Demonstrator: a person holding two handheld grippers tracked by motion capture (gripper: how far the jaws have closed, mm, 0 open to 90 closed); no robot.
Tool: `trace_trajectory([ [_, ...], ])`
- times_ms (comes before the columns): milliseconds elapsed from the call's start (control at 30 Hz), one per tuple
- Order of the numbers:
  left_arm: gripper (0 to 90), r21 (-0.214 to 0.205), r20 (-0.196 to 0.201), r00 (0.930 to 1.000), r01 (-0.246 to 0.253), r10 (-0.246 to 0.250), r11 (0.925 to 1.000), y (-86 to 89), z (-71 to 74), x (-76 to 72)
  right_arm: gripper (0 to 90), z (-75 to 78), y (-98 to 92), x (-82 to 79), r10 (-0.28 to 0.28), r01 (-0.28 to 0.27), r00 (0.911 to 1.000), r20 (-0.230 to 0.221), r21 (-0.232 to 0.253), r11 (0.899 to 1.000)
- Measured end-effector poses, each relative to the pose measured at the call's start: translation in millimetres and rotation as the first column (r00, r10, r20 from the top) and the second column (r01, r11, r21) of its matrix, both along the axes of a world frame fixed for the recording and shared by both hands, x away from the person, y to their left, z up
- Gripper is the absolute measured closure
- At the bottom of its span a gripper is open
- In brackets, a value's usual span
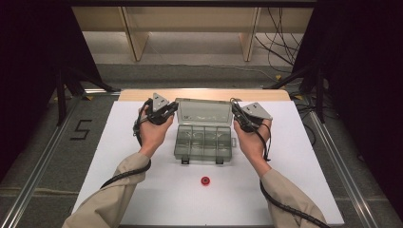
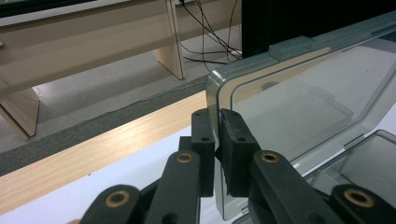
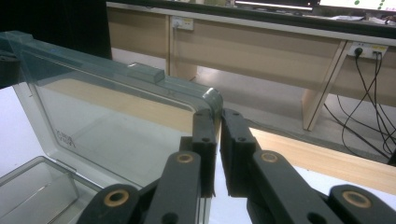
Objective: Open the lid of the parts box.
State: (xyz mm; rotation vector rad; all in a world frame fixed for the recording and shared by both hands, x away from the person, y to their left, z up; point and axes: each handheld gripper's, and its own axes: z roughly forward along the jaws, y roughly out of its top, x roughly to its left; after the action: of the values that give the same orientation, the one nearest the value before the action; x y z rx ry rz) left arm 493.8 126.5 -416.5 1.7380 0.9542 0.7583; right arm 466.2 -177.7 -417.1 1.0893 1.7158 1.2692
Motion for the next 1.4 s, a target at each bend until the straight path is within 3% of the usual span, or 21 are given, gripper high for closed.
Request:
trace_trajectory([
  [967,84.0,0.003,0.011,0.9999,0.002,-0.002,1.0000,-0.4,-2.4,7.3,85.0,-1.8,0.2,7.4,-0.010,0.009,0.9998,0.018,0.008,1.000],
  [1400,83.8,-0.005,0.009,1.0000,0.000,0.000,1.0000,-0.7,-3.4,10.4,84.8,-1.9,0.2,9.5,-0.007,0.007,1.0000,0.005,0.010,1.000],
])
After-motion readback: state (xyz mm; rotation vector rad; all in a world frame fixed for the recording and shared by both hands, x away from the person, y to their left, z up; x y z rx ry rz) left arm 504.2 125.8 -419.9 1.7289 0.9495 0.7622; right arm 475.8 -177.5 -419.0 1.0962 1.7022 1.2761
